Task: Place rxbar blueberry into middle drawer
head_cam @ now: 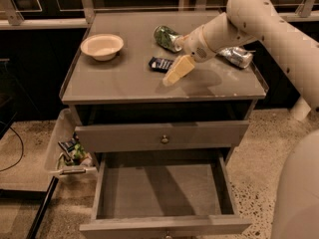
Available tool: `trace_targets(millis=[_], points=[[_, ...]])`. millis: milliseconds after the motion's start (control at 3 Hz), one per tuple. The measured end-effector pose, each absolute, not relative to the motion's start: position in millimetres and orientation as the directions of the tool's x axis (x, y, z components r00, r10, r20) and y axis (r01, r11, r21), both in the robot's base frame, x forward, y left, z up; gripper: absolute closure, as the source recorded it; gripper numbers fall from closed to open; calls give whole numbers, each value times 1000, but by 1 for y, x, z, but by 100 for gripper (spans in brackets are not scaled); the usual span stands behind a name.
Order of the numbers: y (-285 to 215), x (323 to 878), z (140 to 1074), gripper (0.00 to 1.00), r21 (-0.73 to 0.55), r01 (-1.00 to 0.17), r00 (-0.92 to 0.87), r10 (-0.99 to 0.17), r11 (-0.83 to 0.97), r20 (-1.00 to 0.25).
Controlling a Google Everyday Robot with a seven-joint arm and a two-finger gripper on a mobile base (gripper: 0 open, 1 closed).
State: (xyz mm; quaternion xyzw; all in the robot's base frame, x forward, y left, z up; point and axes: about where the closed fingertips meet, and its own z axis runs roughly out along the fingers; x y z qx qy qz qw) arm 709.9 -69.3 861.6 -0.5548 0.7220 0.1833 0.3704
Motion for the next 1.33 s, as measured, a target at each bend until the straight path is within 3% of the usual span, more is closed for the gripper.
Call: trace_targets(millis=[1000, 1333], points=[[-65, 743, 833, 0, -98, -940, -159, -670, 328, -725], [-65, 743, 833, 18, -97, -940, -159, -670, 328, -725]])
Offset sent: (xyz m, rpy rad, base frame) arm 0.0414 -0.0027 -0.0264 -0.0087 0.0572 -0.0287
